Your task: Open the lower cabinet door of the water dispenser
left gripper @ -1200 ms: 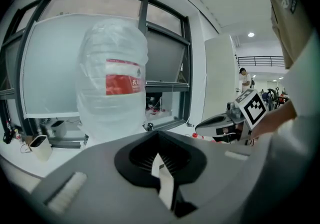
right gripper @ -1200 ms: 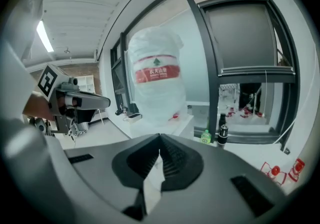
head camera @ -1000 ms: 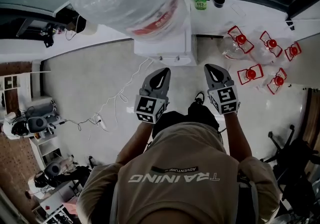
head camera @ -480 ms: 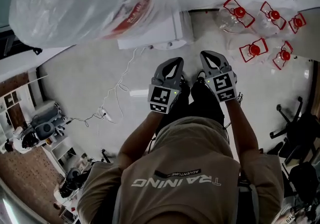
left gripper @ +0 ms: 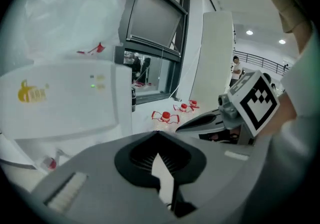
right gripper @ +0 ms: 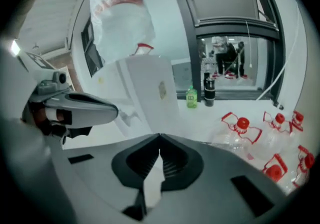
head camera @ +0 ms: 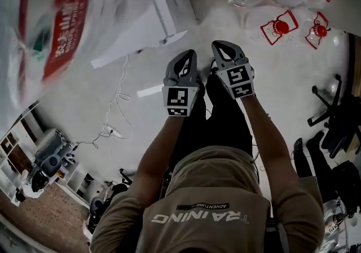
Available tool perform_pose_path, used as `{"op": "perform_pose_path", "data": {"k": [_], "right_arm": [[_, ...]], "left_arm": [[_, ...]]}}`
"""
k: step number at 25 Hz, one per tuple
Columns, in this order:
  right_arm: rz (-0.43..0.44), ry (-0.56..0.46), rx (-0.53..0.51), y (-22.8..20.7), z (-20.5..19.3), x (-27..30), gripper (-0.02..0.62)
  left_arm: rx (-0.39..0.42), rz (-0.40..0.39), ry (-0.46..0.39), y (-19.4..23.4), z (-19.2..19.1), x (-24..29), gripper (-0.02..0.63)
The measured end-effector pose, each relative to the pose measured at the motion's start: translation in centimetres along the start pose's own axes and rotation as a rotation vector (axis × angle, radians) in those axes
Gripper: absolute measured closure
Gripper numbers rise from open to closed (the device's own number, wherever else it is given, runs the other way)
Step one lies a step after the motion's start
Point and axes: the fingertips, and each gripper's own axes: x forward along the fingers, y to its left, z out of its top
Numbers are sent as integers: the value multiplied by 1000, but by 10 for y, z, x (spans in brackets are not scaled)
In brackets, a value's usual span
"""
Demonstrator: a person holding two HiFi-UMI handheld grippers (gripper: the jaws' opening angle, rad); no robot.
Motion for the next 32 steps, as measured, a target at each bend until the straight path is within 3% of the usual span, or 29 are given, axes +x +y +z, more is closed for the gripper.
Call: {"op": "perform_pose_path", "data": {"k": [3, 7, 10, 18, 22, 29, 31, 32], "right_arm": [[-14, 19, 29, -15, -45, 34, 587], [-21, 1, -28, -25, -87, 76, 586], [12, 35, -56, -23, -114, 108, 586], [62, 55, -16, -26, -142, 179, 586], [78, 88, -94, -35, -152, 210, 586], [206, 208, -166, -24, -193, 244, 582], [241, 230, -196, -20, -201, 253, 457], [256, 235, -213, -17, -203, 257, 428]], "left_arm": [[-14, 17, 43, 6, -37, 22, 606], [64, 24, 107, 11, -79, 51, 606], [32, 17, 127, 17, -102, 68, 606], [-21, 14, 185, 37, -163, 95, 606], [-30, 18, 218, 49, -187, 110, 606], [-62, 21, 314, 68, -234, 126, 606], [-61, 22, 331, 72, -240, 129, 606], [-61, 22, 337, 74, -241, 129, 606]]}}
